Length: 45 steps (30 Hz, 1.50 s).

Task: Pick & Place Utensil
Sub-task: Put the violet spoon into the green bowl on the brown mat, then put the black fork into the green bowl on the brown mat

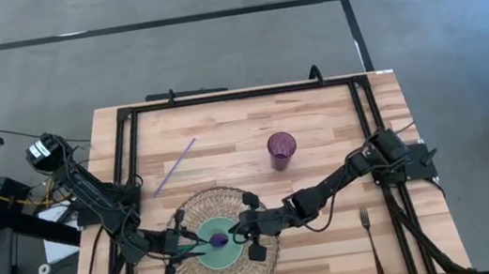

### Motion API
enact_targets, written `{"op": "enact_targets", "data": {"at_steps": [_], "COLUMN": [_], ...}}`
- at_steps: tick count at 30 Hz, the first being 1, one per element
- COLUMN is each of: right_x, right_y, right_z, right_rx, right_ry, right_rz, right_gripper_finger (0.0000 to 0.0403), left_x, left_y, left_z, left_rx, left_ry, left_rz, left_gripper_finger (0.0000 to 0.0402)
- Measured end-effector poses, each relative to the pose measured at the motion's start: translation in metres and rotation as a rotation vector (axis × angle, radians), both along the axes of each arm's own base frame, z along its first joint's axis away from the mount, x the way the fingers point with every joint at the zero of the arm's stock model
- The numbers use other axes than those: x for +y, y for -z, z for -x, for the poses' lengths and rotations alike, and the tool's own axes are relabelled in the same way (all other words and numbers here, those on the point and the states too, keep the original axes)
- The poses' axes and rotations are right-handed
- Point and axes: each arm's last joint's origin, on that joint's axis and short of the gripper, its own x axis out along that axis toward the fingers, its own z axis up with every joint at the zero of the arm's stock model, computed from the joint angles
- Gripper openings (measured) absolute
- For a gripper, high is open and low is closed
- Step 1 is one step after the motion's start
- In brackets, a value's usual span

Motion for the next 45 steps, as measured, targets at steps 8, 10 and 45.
{"op": "enact_targets", "data": {"at_steps": [8,10,45], "right_x": [0.0,0.0,0.008], "right_y": [0.0,0.0,-0.009], "right_z": [0.0,0.0,0.005], "right_rx": [0.0,0.0,-0.017], "right_ry": [0.0,0.0,-0.022], "right_rz": [0.0,0.0,-0.006], "right_gripper_finger": [0.0,0.0,0.0], "left_x": [0.0,0.0,0.014], "left_y": [-0.005,-0.005,-0.037], "left_z": [0.0,0.0,0.018], "left_rx": [-0.043,-0.045,-0.163], "left_ry": [0.007,0.007,0.035], "left_rz": [-0.019,-0.016,0.085], "left_gripper_finger": [0.014,0.014,0.014]}}
